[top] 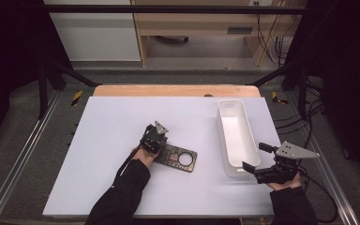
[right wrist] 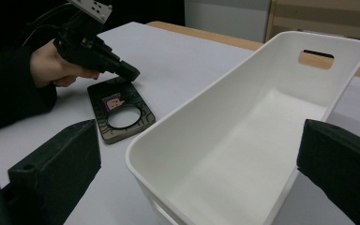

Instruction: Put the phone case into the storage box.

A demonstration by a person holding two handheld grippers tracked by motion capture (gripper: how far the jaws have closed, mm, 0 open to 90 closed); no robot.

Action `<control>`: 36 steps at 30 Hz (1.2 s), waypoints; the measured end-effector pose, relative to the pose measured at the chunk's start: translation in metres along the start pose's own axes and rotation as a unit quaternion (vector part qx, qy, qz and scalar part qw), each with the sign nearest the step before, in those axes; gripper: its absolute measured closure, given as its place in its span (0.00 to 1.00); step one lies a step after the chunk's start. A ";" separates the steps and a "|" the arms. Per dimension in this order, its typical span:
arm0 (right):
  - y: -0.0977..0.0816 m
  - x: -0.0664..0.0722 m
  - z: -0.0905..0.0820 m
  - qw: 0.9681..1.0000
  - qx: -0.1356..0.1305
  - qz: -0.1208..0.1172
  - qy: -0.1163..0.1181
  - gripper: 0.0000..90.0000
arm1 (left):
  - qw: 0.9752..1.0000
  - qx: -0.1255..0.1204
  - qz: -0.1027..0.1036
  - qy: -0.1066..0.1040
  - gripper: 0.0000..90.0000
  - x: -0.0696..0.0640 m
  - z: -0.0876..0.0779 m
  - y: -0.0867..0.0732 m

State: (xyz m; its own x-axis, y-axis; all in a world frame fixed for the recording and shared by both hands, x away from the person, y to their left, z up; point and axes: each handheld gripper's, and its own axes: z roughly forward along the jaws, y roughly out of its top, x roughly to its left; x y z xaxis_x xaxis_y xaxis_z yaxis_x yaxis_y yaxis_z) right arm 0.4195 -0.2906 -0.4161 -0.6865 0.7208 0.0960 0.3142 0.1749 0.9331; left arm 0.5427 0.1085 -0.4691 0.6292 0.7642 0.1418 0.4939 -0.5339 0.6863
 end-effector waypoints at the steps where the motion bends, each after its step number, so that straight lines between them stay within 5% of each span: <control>1: 0.000 0.000 0.000 1.000 0.000 0.000 0.000 0.00 | 1.000 0.000 0.000 0.000 0.99 0.000 0.000 0.000; 20: 0.001 0.002 0.000 1.000 -0.002 -0.003 0.003 0.00 | 1.000 0.008 0.000 0.011 0.99 -0.014 -0.021 -0.018; 25: 0.001 0.002 0.001 1.000 0.000 -0.004 0.005 0.00 | 1.000 0.004 0.001 0.004 0.99 -0.013 -0.023 -0.020; 36: 0.001 0.002 0.001 1.000 -0.002 -0.005 0.006 0.00 | 0.998 -0.037 0.044 -0.039 0.92 -0.005 -0.045 -0.012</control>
State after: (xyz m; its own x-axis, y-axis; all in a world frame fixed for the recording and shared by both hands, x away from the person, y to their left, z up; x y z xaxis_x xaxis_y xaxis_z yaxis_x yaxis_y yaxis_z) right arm 0.4187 -0.2884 -0.4150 -0.6969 0.7113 0.0914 0.3049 0.1786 0.9355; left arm 0.5067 0.1274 -0.4454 0.7142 0.6837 0.1499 0.3914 -0.5676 0.7243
